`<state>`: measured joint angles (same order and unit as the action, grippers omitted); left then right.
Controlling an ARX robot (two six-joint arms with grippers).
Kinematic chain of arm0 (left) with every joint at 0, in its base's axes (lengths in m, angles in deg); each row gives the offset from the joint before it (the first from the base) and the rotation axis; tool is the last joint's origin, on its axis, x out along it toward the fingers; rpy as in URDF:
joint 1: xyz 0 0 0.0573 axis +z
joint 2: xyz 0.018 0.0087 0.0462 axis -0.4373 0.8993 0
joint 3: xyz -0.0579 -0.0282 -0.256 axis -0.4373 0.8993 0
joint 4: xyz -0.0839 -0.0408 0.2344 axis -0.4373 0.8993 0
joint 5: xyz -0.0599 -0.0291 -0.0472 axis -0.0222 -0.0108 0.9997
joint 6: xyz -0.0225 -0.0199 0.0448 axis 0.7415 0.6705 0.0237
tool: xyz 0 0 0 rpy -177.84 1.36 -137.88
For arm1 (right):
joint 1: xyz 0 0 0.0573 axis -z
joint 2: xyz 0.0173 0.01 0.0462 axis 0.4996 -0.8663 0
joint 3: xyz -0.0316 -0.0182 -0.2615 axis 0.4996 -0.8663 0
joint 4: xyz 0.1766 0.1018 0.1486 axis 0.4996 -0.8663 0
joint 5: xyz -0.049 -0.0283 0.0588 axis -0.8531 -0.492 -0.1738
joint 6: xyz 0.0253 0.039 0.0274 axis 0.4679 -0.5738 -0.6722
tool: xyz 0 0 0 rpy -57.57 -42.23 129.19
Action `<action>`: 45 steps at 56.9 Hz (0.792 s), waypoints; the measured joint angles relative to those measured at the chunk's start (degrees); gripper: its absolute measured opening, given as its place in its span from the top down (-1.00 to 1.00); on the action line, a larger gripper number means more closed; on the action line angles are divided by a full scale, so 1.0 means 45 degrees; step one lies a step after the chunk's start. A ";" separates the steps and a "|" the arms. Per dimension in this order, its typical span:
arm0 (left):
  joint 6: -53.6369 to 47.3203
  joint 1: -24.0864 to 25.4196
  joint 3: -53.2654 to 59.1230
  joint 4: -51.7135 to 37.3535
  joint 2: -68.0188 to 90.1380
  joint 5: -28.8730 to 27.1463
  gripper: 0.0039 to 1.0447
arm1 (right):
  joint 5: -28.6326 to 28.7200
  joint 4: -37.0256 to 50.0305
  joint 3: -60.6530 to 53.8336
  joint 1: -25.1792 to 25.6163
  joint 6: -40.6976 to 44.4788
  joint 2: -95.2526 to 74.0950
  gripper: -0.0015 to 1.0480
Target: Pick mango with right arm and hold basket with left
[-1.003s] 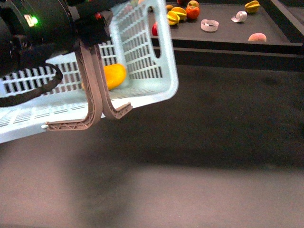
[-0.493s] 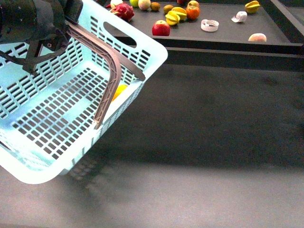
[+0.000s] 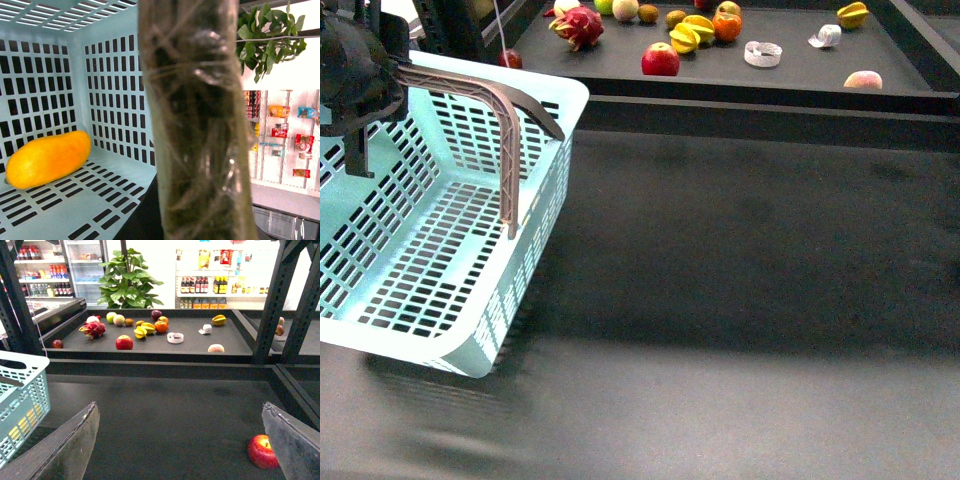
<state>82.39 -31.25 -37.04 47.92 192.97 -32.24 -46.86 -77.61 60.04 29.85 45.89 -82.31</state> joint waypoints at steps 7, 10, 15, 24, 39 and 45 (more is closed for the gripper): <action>0.0695 0.0189 -0.0228 0.0107 0.0520 0.0136 0.86 | -0.0005 0.0000 -0.0005 0.0000 0.0000 0.0000 -0.85; 0.0724 0.0223 -0.0325 0.0238 0.0636 0.0136 0.86 | 0.0000 0.0000 0.0000 0.0000 0.0005 0.0000 -0.85; 0.0758 0.0267 -0.0529 0.0432 0.0850 0.0000 0.86 | -0.0005 0.0000 0.0000 0.0000 0.0000 0.0000 -0.85; 0.1035 0.0267 -0.0835 0.0826 0.1005 -0.0238 0.73 | -0.0005 0.0000 0.0000 0.0000 0.0000 0.0000 -0.85; 0.0253 0.0170 -0.0073 0.1389 0.0029 -0.1069 -0.33 | 0.0000 0.0000 0.0000 0.0000 0.0000 0.0000 -0.85; -0.0282 0.0155 0.0685 0.1209 -0.1209 -0.1112 -0.70 | -0.0005 0.0000 0.0000 0.0000 0.0005 0.0000 -0.85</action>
<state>81.12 -30.55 -33.96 53.36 187.53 -37.25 -46.88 -77.61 60.04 29.85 45.91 -82.31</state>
